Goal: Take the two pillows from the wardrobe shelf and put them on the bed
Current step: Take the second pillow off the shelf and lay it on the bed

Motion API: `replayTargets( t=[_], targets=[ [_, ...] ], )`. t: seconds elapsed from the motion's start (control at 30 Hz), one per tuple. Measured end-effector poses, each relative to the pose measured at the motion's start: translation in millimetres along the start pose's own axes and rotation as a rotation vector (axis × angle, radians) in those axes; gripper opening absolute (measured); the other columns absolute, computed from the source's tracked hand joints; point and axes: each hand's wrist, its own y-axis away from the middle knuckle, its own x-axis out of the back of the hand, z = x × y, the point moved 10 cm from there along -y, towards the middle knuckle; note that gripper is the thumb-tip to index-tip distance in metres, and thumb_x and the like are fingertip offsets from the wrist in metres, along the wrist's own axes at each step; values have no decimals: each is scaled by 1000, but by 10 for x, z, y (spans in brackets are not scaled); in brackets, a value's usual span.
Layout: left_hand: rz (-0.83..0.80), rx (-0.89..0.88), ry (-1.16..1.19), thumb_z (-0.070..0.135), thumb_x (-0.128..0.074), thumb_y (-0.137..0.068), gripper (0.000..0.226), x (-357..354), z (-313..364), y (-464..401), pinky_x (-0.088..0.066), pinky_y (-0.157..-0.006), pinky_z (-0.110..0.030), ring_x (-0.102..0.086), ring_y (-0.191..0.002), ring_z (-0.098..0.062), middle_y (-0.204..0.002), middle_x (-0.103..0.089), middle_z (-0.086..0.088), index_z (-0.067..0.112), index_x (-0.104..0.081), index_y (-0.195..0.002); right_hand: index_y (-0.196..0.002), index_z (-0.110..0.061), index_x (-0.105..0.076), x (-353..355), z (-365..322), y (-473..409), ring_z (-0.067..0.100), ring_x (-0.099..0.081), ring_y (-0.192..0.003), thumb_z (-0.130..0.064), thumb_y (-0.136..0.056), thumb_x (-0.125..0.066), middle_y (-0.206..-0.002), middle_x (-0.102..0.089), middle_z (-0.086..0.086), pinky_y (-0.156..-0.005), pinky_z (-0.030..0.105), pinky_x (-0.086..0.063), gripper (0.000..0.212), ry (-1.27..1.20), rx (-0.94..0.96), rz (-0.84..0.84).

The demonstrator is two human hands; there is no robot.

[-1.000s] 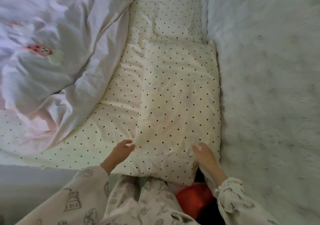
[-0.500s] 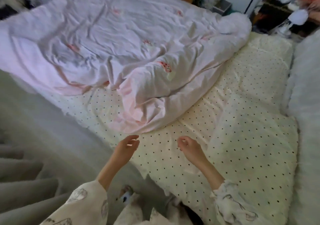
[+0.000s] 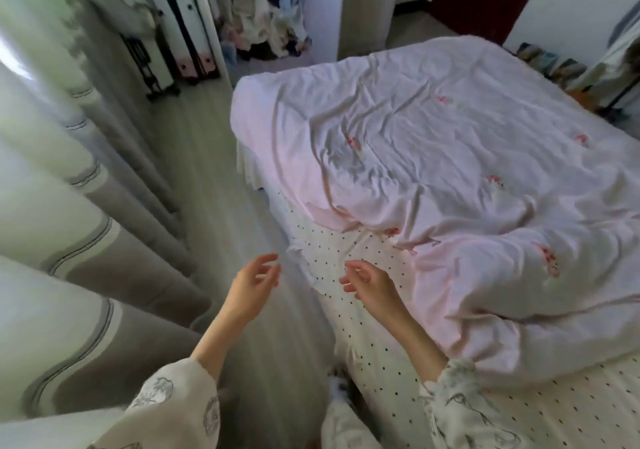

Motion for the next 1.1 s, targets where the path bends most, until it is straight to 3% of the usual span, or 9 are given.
replayTargets(
  t=[0.27, 0.4, 0.6, 0.7, 0.87, 1.1],
  targets=[
    [196, -64, 15, 15, -51, -93, 28, 1203, 488, -1268, -47, -70, -30, -63, -83, -25, -102, -65, -16, 8, -55, -120, -116, -10, -57, -406, -1521, -1546, 11, -62, -80, -23, -95, -47, -96, -67, 5, -72, 17, -47, 26, -6, 204, -95],
    [292, -60, 37, 14, -50, -94, 27, 1681, 793, -2028, -46, -70, -29, -63, -83, -24, -102, -65, -14, 7, -56, -119, -114, -12, -58, -549, -2220, -2361, 16, -63, -83, -23, -95, -47, -97, -68, 6, -82, 29, -47, 25, -22, 248, -133],
    [314, -99, 47, 17, -50, -94, 24, 2295, 1272, -3051, -50, -76, -34, -66, -89, -22, -101, -67, -9, 15, -57, -116, -98, -21, -58, -680, -3201, -3408, 13, -63, -76, -22, -94, -48, -88, -67, 3, -77, 25, -46, 10, -74, 311, -169],
    [348, -135, 47, 21, -50, -93, 21, 2716, 1460, -3559, -52, -80, -39, -66, -90, -21, -101, -67, -7, 22, -58, -112, -101, -20, -59, -839, -3663, -3897, 11, -64, -77, -25, -95, -47, -88, -68, 0, -80, 28, -46, 14, -63, 348, -181],
    [349, -180, 5, 22, -49, -94, 23, 3455, 1687, -4531, -51, -86, -39, -65, -94, -20, -104, -67, -6, 20, -58, -115, -102, -20, -59, -1248, -4498, -4808, 8, -64, -76, -22, -95, -47, -87, -68, -3, -73, 17, -46, 14, -50, 429, -187],
    [304, -257, -16, 19, -48, -94, 24, 4646, 1980, -6060, -50, -89, -37, -64, -98, -20, -109, -66, -6, 16, -57, -116, -103, -21, -57, -1710, -5679, -6187, 13, -64, -77, -20, -94, -48, -89, -67, 1, -78, 26, -48, 13, -71, 474, -78]
  ],
)
